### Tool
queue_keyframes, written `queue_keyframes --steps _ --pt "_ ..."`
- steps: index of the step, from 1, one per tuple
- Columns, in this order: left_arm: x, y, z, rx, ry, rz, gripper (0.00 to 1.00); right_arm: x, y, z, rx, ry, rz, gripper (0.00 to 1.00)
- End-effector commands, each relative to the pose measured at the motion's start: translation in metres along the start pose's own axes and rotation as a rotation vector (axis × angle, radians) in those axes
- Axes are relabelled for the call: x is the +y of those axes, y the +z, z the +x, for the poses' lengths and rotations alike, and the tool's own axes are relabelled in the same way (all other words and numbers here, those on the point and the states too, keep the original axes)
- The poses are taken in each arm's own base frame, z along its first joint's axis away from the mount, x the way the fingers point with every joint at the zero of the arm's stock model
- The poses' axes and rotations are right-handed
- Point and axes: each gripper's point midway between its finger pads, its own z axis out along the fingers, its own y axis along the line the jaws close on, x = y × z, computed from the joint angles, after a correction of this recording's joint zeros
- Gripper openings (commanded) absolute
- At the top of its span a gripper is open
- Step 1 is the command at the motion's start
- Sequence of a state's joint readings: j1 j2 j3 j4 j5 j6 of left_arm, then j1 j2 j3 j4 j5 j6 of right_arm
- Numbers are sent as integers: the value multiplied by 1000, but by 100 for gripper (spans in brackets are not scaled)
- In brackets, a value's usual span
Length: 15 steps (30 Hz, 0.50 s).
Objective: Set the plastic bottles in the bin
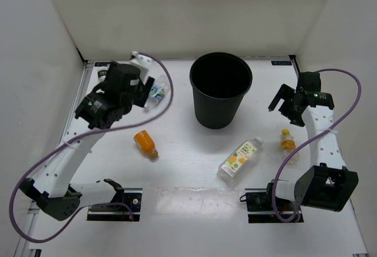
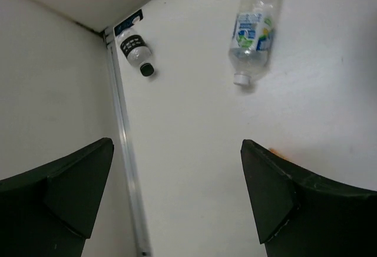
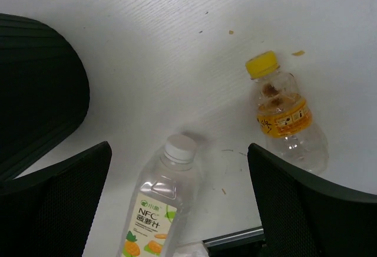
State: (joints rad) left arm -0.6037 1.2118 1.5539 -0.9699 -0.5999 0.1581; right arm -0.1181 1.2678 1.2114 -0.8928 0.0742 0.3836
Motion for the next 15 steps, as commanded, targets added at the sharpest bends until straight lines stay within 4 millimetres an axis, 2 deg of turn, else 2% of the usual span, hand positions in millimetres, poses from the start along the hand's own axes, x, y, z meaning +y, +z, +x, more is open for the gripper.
queue_keyframes --steps 1,3,4,6,7,8,9,10,13,15 --pt "-33 14 9 8 459 57 100 -5 10 29 125 -43 -16 99" --pt "-55 11 2 -44 503 82 100 -11 17 34 164 -44 19 99" --pt "-61 11 0 -63 518 91 100 -23 23 42 209 -48 87 99" --pt "-74 17 0 -81 590 139 100 -40 30 43 245 -65 178 99" --pt "-91 25 2 -104 632 258 100 -48 34 42 249 -81 218 99" --pt "-83 32 11 -85 743 302 100 -58 35 44 266 -87 261 99" --pt "-90 40 21 -57 805 361 100 -66 42 46 298 -67 281 99" --pt "-90 43 18 -67 798 367 100 -65 43 52 336 -55 268 99" --pt "-58 65 -5 -75 600 231 100 -68 57 69 427 -55 279 99" --pt "-41 77 -4 -54 567 182 100 -77 64 78 469 -64 319 99"
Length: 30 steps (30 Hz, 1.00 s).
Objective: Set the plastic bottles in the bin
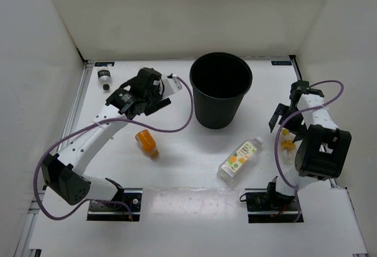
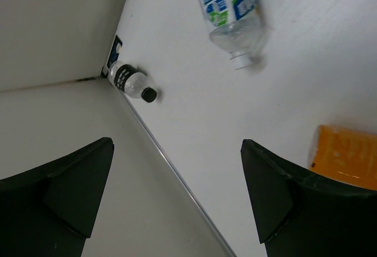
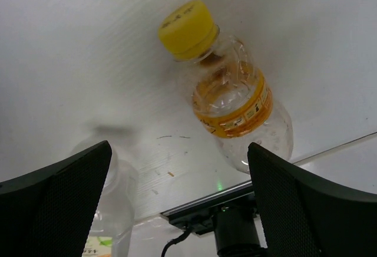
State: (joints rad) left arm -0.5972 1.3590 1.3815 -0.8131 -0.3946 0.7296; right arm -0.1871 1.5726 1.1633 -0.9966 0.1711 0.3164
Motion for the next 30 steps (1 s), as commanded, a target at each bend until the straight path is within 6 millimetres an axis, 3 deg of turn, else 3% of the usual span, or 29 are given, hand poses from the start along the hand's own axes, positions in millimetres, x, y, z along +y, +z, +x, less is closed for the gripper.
queue_keyframes --steps 1,5,9,14,17,19,21,23,25,26,28,30 --pt "40 4 -8 -53 -85 -98 100 -15 13 17 87 -41 85 99" --pt "51 8 10 1 -219 -140 100 -19 27 21 144 -62 123 99" --pt "44 7 19 11 -348 -148 100 -9 42 17 188 -72 95 95" --pt "39 6 24 17 -508 -157 100 0 47 14 194 -68 56 68" --pt "29 7 31 51 -514 -134 100 1 45 10 182 -57 54 46" --pt "30 8 39 91 -506 -156 100 3 35 -5 134 -53 50 26" --pt "28 10 48 136 -508 -178 100 5 20 -22 58 -36 38 24" --pt "28 10 55 165 -501 -200 100 10 -12 -51 -62 -6 13 19" --pt "15 15 65 204 -481 -175 100 15 -43 -76 -166 30 -23 19" --pt "8 17 67 213 -464 -145 100 20 -82 -103 -296 58 -68 14" --pt "-9 17 77 245 -442 -92 100 24 -128 -127 -434 100 -121 14" --pt "-23 18 79 254 -430 -27 100 44 -205 -156 -684 100 -237 14"
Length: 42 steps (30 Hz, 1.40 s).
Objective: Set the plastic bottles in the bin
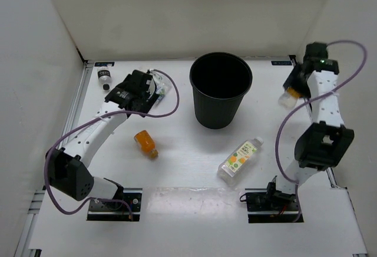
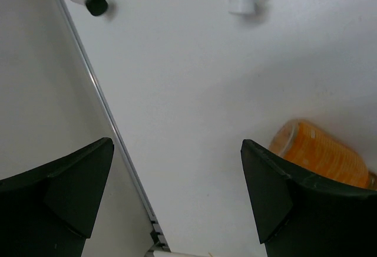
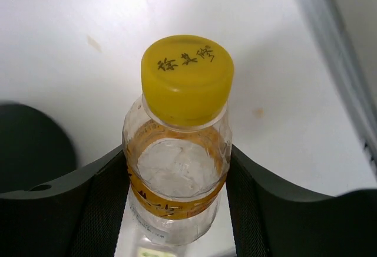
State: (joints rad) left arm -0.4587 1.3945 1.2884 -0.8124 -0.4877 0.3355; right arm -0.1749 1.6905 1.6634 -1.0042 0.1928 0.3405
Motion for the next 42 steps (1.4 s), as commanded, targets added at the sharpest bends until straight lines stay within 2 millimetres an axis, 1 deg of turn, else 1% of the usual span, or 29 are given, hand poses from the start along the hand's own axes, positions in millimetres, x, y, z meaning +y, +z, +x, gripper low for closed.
queue_keyframes --steps 1,2,3,4,6,7,8,9,10,12,13,14,15,16,18,19,20,21,22,23,24,26,27,31,34,35,38,41,42 --pt "-18 -3 30 93 22 83 100 37 -114 -76 -407 24 -180 16" --pt "-23 -2 35 117 27 104 100 66 -154 -95 -574 -9 -281 16" --pt "-33 -2 41 130 36 153 100 81 -178 -103 -664 -36 -327 16" --pt "-43 1 50 163 43 189 100 111 -195 -95 -720 -113 -394 16" --pt "-58 1 57 167 31 251 100 143 -235 -102 -858 -149 -510 17" --pt "-62 2 61 178 35 267 100 173 -241 -89 -856 -224 -581 17" --pt "-67 1 67 188 26 280 100 188 -243 -84 -851 -246 -619 17" --pt "-68 2 65 177 22 286 100 201 -240 -78 -840 -275 -632 17" --pt "-71 3 70 192 18 289 100 224 -227 -62 -786 -323 -659 17" --pt "-73 4 75 205 23 293 100 243 -220 -46 -746 -362 -680 17" --pt "-78 5 80 218 28 306 100 259 -209 -25 -696 -407 -693 18" --pt "-81 6 88 237 36 312 100 264 -205 -16 -683 -421 -692 19" --pt "-83 7 92 246 40 315 100 271 -193 -5 -654 -443 -683 22" --pt "-84 8 93 255 43 317 100 281 -178 13 -610 -480 -682 24" --pt "-89 11 101 272 39 320 100 292 -163 34 -561 -533 -669 33" --pt "-88 12 99 263 36 318 100 290 -152 41 -527 -549 -648 48" --pt "-92 13 99 269 37 332 100 292 -148 47 -510 -546 -638 59" --pt "-92 13 99 269 37 332 100 290 -147 49 -501 -550 -632 64" --pt "-95 14 101 278 40 344 100 291 -139 56 -463 -556 -628 70" --pt "-96 13 97 269 24 353 100 293 -137 56 -461 -557 -628 80" --pt "-98 14 93 267 22 364 100 294 -138 62 -446 -561 -629 82" --pt "-103 13 90 268 8 393 100 294 -140 63 -441 -564 -637 84" --pt "-103 14 87 267 -4 391 100 293 -140 61 -446 -561 -630 86" --pt "-118 15 91 297 -14 462 100 287 -153 54 -480 -542 -630 87" --pt "-127 15 98 336 -29 489 100 280 -158 54 -488 -538 -624 87" --pt "-129 20 103 362 -18 483 100 279 -158 52 -492 -535 -616 87" --pt "-125 25 115 451 -49 435 100 272 -168 53 -508 -541 -618 87" --pt "-128 25 107 446 -107 491 100 272 -174 54 -517 -532 -623 87" --pt "-134 24 103 440 -117 532 100 270 -178 53 -524 -528 -628 87"
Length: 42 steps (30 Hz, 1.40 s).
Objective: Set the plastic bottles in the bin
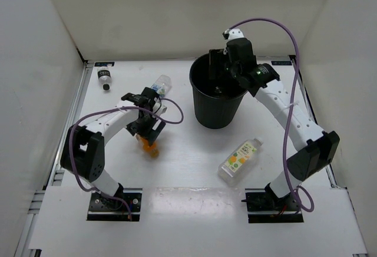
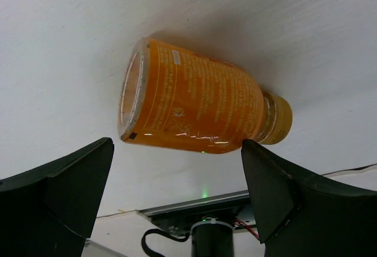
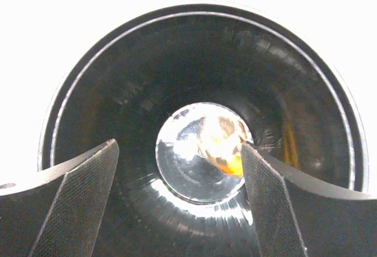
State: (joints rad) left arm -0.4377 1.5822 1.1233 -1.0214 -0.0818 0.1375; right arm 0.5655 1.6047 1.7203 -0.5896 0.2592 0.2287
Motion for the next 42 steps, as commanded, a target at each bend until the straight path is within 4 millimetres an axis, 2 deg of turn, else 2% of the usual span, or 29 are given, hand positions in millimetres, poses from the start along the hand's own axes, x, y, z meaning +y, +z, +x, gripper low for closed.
queue_keyframes --steps 1,3,10,14,18,21,22,24,25,27,30,31,34,35,37,38,39,40,41,42 --pt "-5 0 -7 -10 -64 64 100 0 -21 -18 -61 7 5 87" --pt "-13 5 -6 20 -74 104 100 2 -21 -17 -62 3 8 87" --pt "-13 24 2 100 -101 122 100 -6 -25 -14 -60 1 43 87" --pt "-7 30 -9 94 -101 112 100 -12 -28 -12 -58 -1 74 87" --pt "-1 34 -23 57 -67 98 91 -16 -32 -15 -71 -7 91 87" --pt "-3 32 -28 34 -6 89 75 -19 -34 -12 -64 -18 103 88" --pt "-2 33 -31 20 3 87 61 -21 -34 -12 -66 -18 112 88" --pt "-6 30 -33 11 36 78 42 -22 -32 -8 -57 -21 114 88" --pt "-5 27 -39 -7 36 75 26 -22 -36 -11 -65 -18 112 88" --pt "-3 17 -42 -12 35 75 12 -28 -40 -12 -72 -18 142 88" --pt "11 -14 -65 -85 30 17 10 -34 -52 -18 -94 3 155 90" --pt "18 -37 -88 -166 34 -10 10 -35 -55 -21 -104 31 148 90" --pt "40 -92 -125 -324 47 -99 10 -52 -78 -35 -156 128 143 92" --pt "52 -135 -149 -450 37 -150 10 -65 -94 -45 -199 174 154 92" --pt "71 -182 -171 -569 25 -261 10 -82 -106 -39 -205 261 189 93" --pt "83 -228 -194 -711 20 -324 14 -95 -121 -40 -231 301 215 93" --pt "91 -246 -207 -771 15 -362 17 -103 -126 -35 -230 324 242 93" --pt "89 -268 -220 -844 27 -388 21 -111 -124 -16 -187 336 282 93" --pt "80 -304 -236 -954 71 -410 26 -120 -130 -7 -189 374 339 93" --pt "71 -317 -260 -1031 94 -421 33 -130 -127 7 -160 395 391 93"
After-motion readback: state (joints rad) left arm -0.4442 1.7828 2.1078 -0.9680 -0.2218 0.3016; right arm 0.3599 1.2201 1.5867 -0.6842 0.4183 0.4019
